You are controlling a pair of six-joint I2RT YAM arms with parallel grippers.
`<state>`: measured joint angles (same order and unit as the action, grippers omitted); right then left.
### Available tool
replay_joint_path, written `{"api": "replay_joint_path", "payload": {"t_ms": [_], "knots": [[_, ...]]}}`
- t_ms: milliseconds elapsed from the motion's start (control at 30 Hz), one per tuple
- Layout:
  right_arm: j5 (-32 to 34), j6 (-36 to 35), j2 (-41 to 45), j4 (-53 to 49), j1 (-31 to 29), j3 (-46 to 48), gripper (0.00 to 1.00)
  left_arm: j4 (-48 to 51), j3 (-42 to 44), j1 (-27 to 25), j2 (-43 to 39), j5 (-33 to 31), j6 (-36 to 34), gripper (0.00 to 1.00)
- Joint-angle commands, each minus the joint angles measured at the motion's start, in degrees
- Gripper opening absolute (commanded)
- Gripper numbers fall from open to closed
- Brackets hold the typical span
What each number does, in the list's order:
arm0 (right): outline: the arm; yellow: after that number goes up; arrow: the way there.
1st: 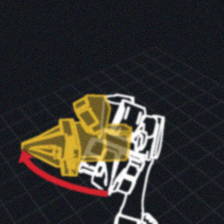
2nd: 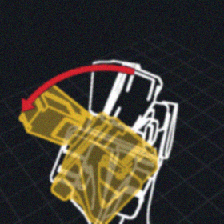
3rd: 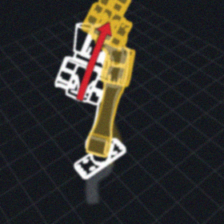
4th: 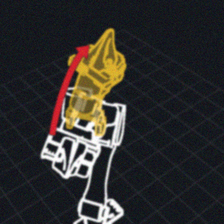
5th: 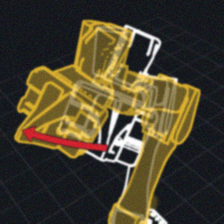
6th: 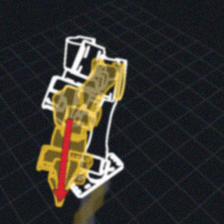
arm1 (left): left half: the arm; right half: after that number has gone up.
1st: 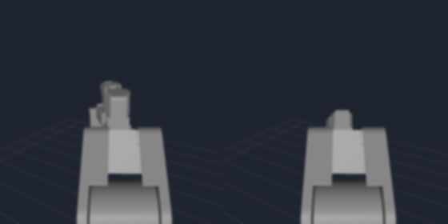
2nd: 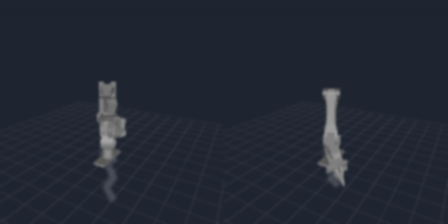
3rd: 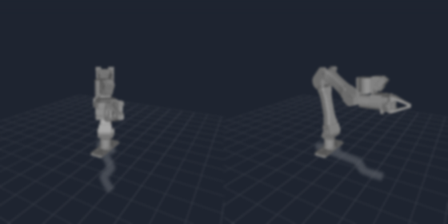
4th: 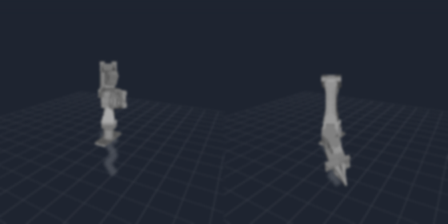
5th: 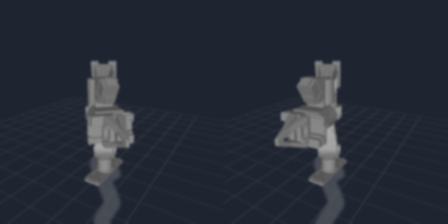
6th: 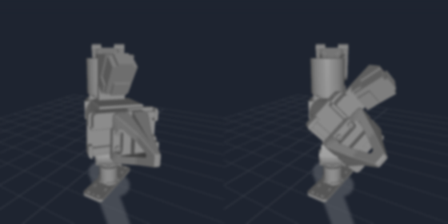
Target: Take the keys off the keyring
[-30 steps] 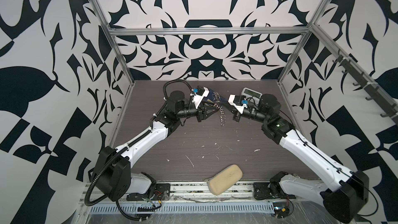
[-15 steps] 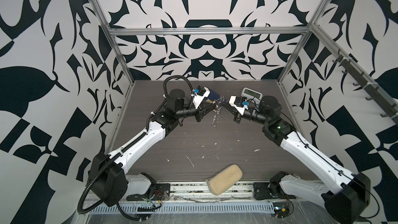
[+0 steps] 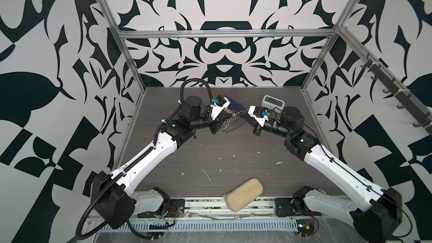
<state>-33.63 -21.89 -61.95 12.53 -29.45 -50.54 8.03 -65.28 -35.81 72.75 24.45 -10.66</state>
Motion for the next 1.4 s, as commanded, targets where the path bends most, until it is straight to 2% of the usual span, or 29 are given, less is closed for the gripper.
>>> {"api": "replay_joint_path", "payload": {"t_ms": [0,500,833,1167,1367], "knots": [[-0.5,2.6,1.5,0.8,0.6,0.7,0.0,1.8,-2.7,2.1,-2.2,-10.8,-1.1,0.0],[-2.2,7.8,-3.4,3.5,0.5,1.8,0.0,0.1,-4.4,1.5,-2.5,-8.1,-1.6,0.0],[-3.8,7.6,-4.8,1.6,0.4,0.2,0.14,1.1,-5.1,0.4,-1.4,-3.5,-4.8,0.0],[-3.8,5.5,-4.1,-2.0,0.4,-2.6,0.19,3.0,-5.2,0.2,-1.4,-1.7,-7.3,0.0],[-3.3,3.9,-3.0,-5.4,0.4,-5.4,0.21,6.0,-4.9,0.2,-2.3,0.7,-12.2,0.0]]}}
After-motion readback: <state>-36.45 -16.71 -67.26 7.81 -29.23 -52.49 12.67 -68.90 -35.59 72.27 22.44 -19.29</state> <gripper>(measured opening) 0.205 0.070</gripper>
